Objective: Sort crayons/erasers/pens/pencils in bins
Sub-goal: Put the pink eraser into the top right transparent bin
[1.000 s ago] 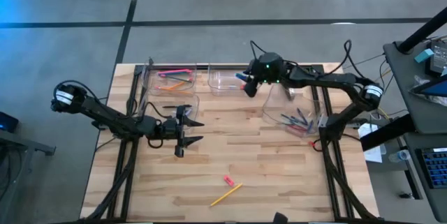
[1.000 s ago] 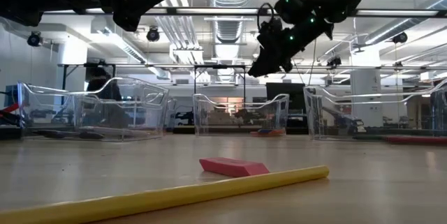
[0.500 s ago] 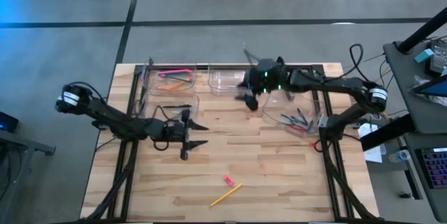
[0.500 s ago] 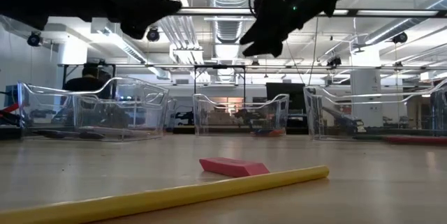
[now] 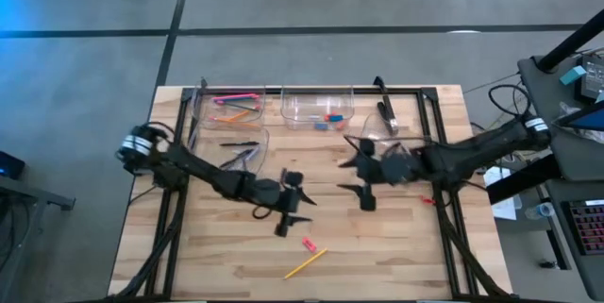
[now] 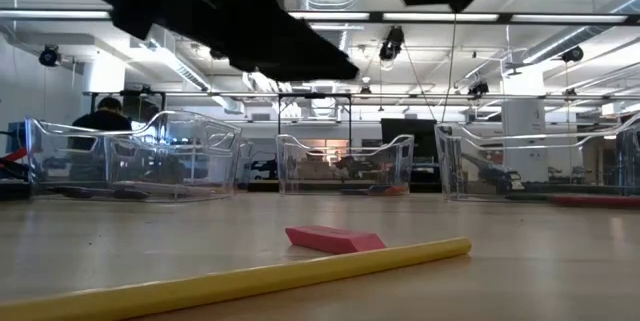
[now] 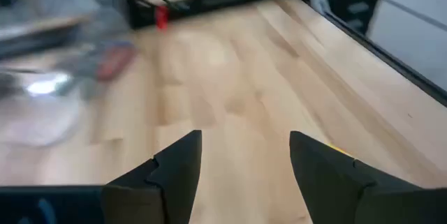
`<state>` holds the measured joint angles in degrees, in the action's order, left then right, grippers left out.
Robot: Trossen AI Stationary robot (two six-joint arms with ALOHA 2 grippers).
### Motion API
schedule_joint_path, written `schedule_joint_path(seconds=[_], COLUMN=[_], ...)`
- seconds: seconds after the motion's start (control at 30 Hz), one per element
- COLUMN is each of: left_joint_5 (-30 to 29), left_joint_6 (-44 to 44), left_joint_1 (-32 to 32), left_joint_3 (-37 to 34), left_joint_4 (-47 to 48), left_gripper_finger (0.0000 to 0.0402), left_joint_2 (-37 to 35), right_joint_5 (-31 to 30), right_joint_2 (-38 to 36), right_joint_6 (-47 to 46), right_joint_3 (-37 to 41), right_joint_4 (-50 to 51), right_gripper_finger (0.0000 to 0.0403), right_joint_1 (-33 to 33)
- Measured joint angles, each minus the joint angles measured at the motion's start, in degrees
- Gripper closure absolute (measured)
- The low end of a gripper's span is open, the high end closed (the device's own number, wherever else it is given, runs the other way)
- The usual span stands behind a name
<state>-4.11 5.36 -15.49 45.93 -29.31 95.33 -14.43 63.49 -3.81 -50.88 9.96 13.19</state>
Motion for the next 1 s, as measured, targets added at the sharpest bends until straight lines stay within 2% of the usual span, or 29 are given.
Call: schedule_joint_path(seconds=[0.13, 0.23, 0.43, 0.63, 0.87, 1.0], left_joint_5=[6.8, 7.7, 7.7, 7.4, 4.8, 4.8], left_joint_6=[-0.4, -0.4, -0.5, -0.6, -0.5, -0.6], left_joint_1=[-0.8, -1.8, -4.1, -5.6, -5.6, -5.7], left_joint_3=[4.9, 7.0, 10.4, 11.2, 10.7, 10.7], left_joint_4=[2.6, 2.9, 2.9, 2.9, 3.0, 7.3], left_gripper_finger=[0.0201, 0.0201, 0.0201, 0.0201, 0.0201, 0.0201], left_joint_2=[6.9, 11.3, 17.0, 18.7, 18.7, 18.7], right_joint_5=[-7.0, -9.4, -9.7, -9.7, -9.8, -9.8], right_joint_2=[-3.8, -5.9, -6.8, -6.3, -6.3, -6.3], right_joint_6=[-2.7, -6.2, -8.6, -7.6, -8.2, -8.2], right_joint_3=[4.7, 8.5, 15.3, 19.3, 21.0, 21.0], right_joint_4=[-0.6, -3.3, -13.7, -21.5, -23.1, -23.1], right_gripper_finger=[0.0167, 0.0168, 0.0170, 0.0170, 0.0170, 0.0170], right_joint_1=[7.1, 10.5, 14.9, 16.3, 16.3, 16.3])
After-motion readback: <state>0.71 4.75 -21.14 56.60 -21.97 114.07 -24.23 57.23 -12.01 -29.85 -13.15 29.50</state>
